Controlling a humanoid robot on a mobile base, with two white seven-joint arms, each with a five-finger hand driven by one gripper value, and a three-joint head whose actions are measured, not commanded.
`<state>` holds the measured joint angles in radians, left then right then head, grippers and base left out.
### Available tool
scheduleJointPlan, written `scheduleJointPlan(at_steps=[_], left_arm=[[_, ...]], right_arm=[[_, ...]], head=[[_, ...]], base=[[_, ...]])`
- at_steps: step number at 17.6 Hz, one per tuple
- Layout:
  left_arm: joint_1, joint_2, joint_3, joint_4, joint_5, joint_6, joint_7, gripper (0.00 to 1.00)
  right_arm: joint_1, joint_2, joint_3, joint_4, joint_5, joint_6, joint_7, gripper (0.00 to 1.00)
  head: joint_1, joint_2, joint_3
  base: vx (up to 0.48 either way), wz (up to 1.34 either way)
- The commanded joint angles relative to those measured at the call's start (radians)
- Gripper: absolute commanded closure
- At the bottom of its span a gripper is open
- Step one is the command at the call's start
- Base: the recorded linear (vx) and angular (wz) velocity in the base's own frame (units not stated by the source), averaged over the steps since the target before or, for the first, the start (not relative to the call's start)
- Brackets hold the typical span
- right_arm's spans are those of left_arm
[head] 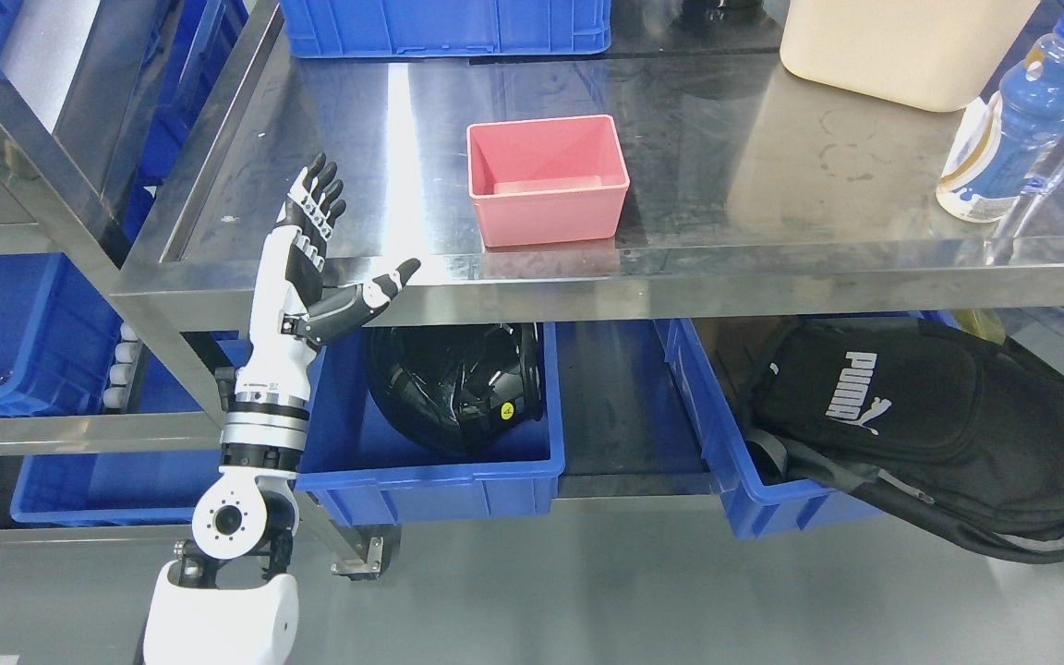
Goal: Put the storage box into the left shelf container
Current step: 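Raise the left hand toward the pink box on the steel shelf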
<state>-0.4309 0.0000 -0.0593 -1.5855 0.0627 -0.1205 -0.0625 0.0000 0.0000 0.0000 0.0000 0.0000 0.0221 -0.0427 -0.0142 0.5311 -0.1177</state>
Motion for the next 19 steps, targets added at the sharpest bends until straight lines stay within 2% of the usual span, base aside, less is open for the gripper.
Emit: scheduleJointPlan(at_steps=[1,5,9,10,11,12,16,19], left_arm=[[-0.017,0.017,0.002,0.001,-0.001,0.036,-0.032,0.0],[-0.051,0.017,0.042,0.001,-0.001,0.039,-0.167,0.0],[-0.219,0.018,0.073,0.041,-0.009,0.042,-0.265,0.0],[-0.286,0.075,0.058,0.068,-0.021,0.042,-0.305,0.0],[-0.367,0.143,0.011,0.108,-0.046,0.044,-0.342,0.0],[-0.423,0.178,-0.044,0.154,-0.067,0.042,-0.356,0.0],[-0.584,0.245,-0.247,0.257,-0.139,0.044,-0.416,0.0],[-0.635,0.249,-0.361,0.303,-0.236,0.044,-0.682,0.0]], right_arm=[[0.012,-0.017,-0.005,-0.017,0.002,-0.001,0.0,0.0],[0.012,-0.017,-0.005,-0.017,0.002,-0.001,0.0,0.0],[0.012,-0.017,-0.005,-0.017,0.002,-0.001,0.0,0.0],[0.012,-0.017,-0.005,-0.017,0.002,-0.001,0.0,0.0],[0.012,-0.017,-0.005,-0.017,0.002,-0.001,0.0,0.0],[0.012,-0.017,-0.005,-0.017,0.002,-0.001,0.0,0.0],[0.012,-0.017,-0.005,-0.017,0.002,-0.001,0.0,0.0],[0.012,-0.017,-0.005,-0.017,0.002,-0.001,0.0,0.0]], head=[[0.0,0.0,0.0],[0.0,0.0,0.0],[0.0,0.0,0.0],[0.0,0.0,0.0],[0.0,0.0,0.0],[0.0,0.0,0.0],[0.0,0.0,0.0],[0.0,0.0,0.0]], base=[[0.0,0.0],[0.0,0.0],[0.0,0.0],[0.0,0.0],[0.0,0.0],[0.0,0.0],[0.0,0.0],[0.0,0.0]])
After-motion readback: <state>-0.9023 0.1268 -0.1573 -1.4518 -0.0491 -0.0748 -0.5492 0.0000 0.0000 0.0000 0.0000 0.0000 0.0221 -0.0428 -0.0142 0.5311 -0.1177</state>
